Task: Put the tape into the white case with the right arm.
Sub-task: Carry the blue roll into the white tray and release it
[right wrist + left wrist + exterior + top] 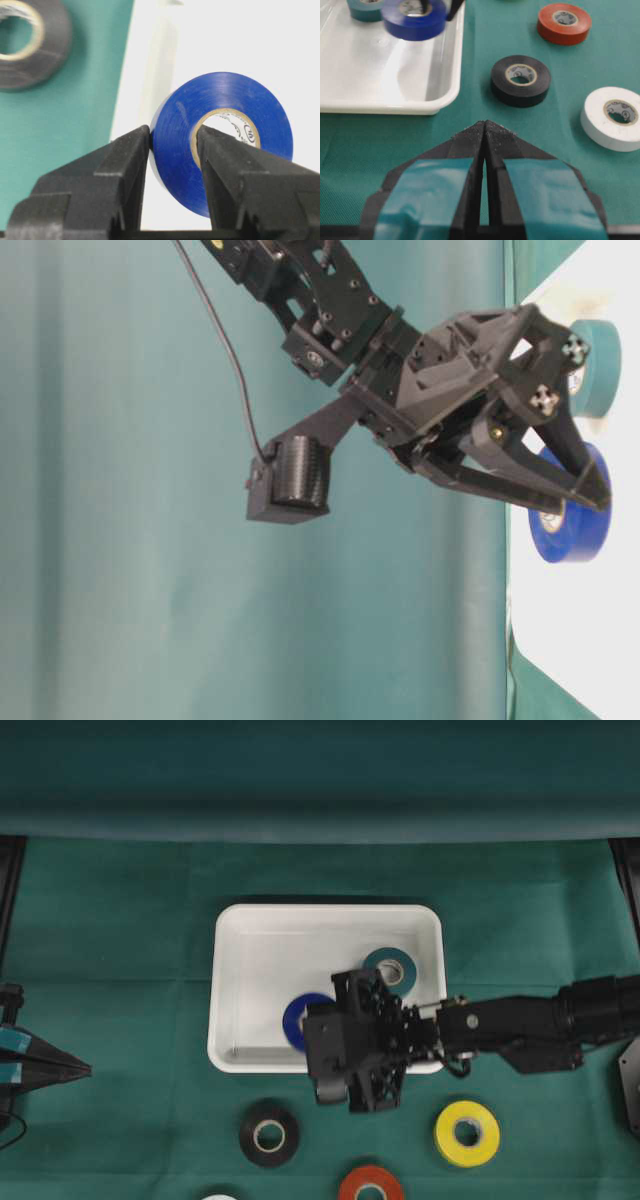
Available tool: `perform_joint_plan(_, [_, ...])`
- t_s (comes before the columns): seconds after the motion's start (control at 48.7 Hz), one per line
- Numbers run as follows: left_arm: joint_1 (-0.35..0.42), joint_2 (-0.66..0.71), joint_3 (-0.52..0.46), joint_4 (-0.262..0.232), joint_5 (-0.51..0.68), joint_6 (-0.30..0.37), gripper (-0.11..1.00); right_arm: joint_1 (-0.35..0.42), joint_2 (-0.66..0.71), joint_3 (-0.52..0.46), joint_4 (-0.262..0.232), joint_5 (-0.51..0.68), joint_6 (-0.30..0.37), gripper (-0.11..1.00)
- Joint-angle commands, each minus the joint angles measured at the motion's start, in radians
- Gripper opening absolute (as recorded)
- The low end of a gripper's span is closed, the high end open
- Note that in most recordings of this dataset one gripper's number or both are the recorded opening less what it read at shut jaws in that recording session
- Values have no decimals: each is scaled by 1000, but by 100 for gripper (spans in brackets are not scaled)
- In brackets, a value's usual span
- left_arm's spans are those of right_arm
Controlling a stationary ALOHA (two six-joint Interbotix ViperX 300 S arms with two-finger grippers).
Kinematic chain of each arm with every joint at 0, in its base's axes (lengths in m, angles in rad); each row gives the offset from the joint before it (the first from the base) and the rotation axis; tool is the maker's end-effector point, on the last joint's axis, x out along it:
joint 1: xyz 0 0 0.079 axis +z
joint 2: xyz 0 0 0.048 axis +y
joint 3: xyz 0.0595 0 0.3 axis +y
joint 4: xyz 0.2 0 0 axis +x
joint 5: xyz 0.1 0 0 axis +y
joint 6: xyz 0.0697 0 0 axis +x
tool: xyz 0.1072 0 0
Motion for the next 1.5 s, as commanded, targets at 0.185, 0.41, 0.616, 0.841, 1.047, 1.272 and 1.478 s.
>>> perform_joint_plan(0.185, [0,8,-11,-2,-5,0,0,-5,-43,-2,-34,-8,-2,2])
perform_joint_plan(0.41, [0,8,-11,-2,-5,0,0,-5,-43,8,-35,-11,0,2])
perform_joint_plan(0.616, [0,8,-11,-2,-5,0,0,-5,-43,18,-34,-8,6,2])
perform_joint_plan(0.841, [0,8,-11,-2,-5,0,0,-6,-43,21,-34,-6,11,47])
perform_joint_plan(1.047, [0,8,-11,-2,-5,0,0,-6,-51,23,-34,-3,11,61])
perform_joint_plan(1.272, [0,8,-11,-2,-5,0,0,-5,-133,87,-35,32,12,61])
perform_joint_plan(1.478, [0,8,-11,-2,-5,0,0,-5,-272,227,-32,31,14,61])
